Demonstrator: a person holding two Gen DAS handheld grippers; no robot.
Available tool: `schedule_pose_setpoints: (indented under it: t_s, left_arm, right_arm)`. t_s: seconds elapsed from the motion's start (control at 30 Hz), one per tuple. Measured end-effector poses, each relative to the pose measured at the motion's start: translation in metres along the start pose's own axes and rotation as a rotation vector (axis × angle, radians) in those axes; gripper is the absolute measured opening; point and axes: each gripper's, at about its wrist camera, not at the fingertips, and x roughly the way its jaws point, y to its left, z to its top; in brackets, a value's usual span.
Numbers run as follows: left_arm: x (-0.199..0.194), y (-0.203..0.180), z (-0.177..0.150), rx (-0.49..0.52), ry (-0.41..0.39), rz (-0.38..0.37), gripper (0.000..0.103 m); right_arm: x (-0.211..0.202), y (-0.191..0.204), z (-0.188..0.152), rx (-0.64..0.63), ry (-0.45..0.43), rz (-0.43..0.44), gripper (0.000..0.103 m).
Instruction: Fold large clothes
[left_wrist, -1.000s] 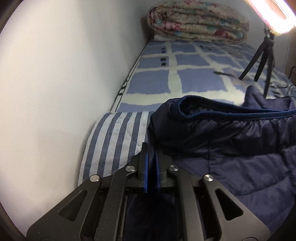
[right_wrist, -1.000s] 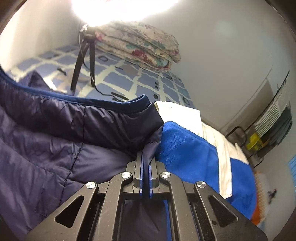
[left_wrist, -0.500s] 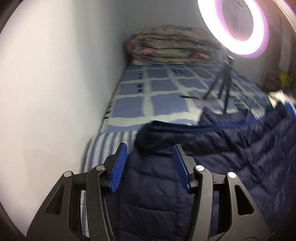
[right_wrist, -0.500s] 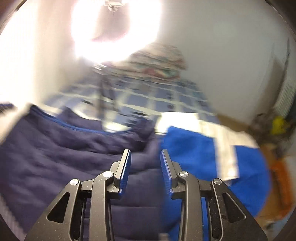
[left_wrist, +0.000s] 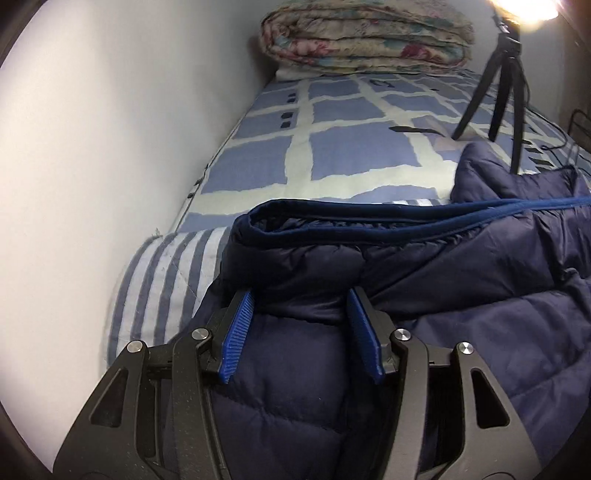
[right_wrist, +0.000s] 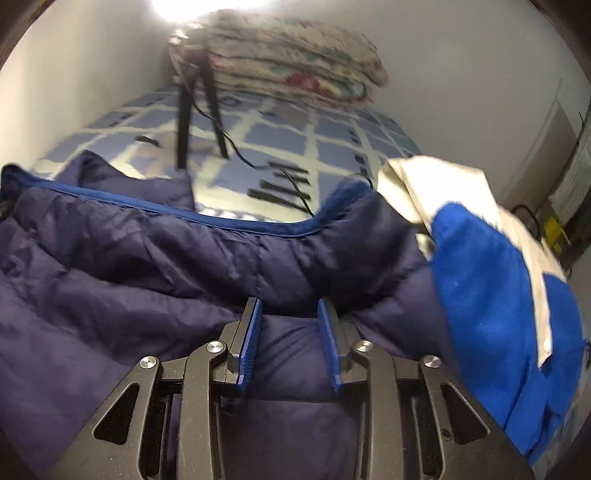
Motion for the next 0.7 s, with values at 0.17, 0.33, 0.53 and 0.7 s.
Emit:
schedule_pose_setpoints:
  t_s: [0.17,0.33,0.53,0.7]
  left_arm:
    - [-0.048,-0.007,0.0,0.053,-0.067,-0.031,0.055]
    - [-0.128,-0.044,-0.023,0.122,-0.069,-0.356,0.055]
    - [-0.119,-0.124,-0.054,0.257,-0.026,-0.343,0.055]
    - [-0.089,-0.151,-0.065,0.318,0.008,-0.245,0.056]
  right_arm:
    - [-0.035,0.006,-0.003,-0.023,-0.026,0.028,0.028]
    - [-0.106,-0.006,-0.042,0.091,-0.064,0.214,0.031]
    - [-0.152,0.002,-0.103,0.136,-0.021,0.287,0.031]
    - [-0.159,-0.001,-0.135,0.219,0.04,0.335,0.031]
